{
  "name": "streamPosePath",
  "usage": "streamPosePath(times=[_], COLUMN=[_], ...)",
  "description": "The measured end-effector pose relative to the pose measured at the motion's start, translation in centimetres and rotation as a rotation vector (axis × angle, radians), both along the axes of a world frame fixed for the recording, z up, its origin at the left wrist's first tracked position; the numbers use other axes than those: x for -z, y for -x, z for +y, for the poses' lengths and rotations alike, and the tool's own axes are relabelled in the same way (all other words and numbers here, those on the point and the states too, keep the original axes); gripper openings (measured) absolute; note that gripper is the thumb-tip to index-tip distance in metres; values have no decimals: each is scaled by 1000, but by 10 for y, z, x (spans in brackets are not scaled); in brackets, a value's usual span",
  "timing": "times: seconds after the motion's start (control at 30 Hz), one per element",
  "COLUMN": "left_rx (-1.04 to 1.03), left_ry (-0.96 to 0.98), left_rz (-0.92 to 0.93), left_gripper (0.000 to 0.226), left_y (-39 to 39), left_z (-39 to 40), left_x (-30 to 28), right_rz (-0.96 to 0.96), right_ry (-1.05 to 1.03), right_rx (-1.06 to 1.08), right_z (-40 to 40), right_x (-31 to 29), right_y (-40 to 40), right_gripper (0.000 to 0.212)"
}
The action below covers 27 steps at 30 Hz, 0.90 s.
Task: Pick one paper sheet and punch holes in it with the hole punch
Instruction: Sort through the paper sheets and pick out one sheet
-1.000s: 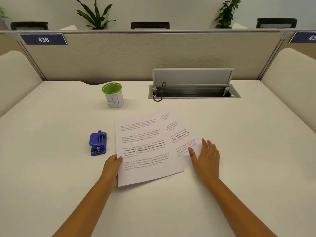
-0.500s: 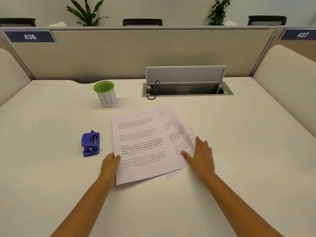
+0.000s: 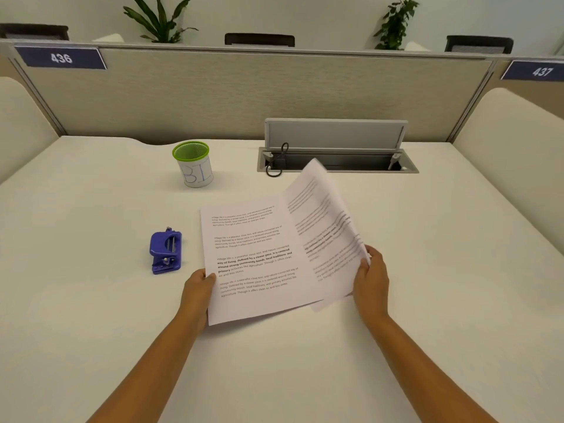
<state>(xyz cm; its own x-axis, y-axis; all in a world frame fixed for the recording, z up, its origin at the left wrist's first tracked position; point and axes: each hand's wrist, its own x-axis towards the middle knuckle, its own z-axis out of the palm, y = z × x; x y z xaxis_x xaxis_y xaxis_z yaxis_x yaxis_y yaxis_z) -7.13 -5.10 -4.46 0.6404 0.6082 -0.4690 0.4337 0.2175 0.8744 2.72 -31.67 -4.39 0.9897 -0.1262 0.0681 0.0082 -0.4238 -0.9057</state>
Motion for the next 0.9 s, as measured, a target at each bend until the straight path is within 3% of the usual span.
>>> streamPosePath(times=[0.2, 0.6, 0.77, 0.9], left_rx=[-10, 8, 4, -16], left_ry=[19, 18, 45, 70], left_rz=[-12, -3, -17, -28], left_gripper=[23, 24, 21, 19], left_y=[0, 0, 0, 0], left_z=[1, 3, 2, 3], left_x=[0, 2, 3, 3], right_rz=[-30, 29, 20, 150], right_ry=[-243, -223, -352, -485], right_rx=[93, -207, -278, -264], right_z=[15, 61, 65, 67], right_x=[-31, -32, -50, -45], right_y=[-7, 49, 49, 46], right_gripper=[34, 37, 33, 33])
